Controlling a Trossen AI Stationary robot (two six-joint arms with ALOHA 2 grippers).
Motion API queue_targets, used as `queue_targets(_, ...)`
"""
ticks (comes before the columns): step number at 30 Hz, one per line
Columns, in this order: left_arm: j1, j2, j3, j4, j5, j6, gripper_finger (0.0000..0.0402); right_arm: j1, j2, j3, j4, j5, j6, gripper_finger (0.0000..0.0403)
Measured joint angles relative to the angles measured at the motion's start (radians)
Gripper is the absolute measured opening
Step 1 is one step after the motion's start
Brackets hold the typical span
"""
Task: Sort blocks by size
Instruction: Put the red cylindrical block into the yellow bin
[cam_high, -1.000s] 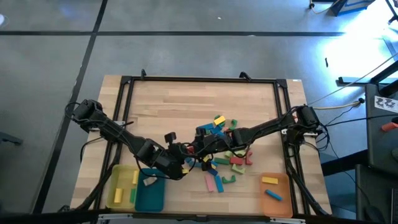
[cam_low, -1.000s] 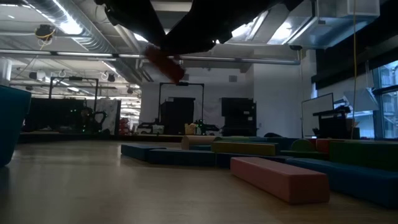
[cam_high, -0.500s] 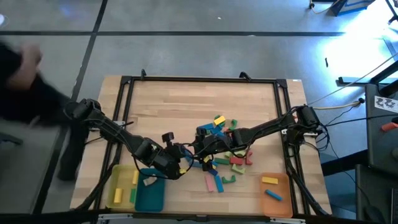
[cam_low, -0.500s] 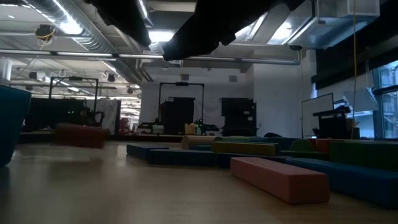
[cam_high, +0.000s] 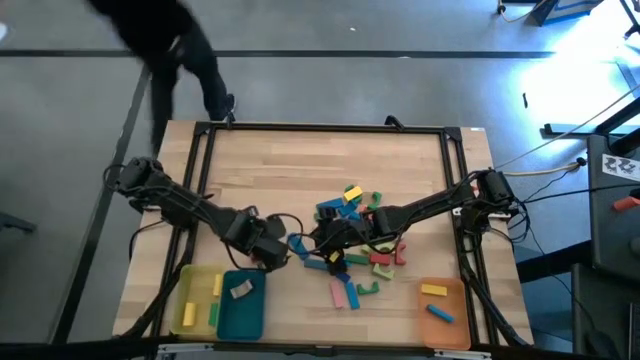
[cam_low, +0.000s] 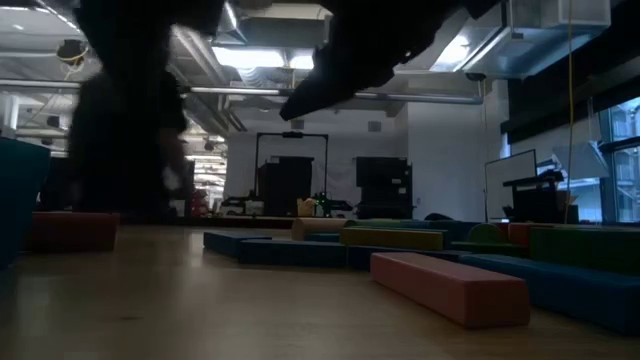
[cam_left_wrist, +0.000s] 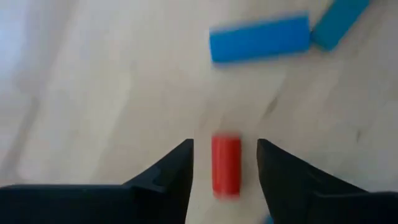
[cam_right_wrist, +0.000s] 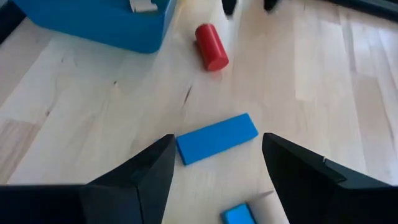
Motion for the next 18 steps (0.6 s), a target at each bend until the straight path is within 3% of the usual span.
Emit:
queue_targets(8,0.029,0.0,-0.003,0.012,0.122,-0.015,0.0154,0.0,0.0,0.0,-0.037,0.0,0.0,0.0243)
queue_targets(18,0.03,0.002,-0.14,0.091,0.187,-0.014,0.0153,0.0,0.0,0.0,-0.066,0.0,0.024,0.0243)
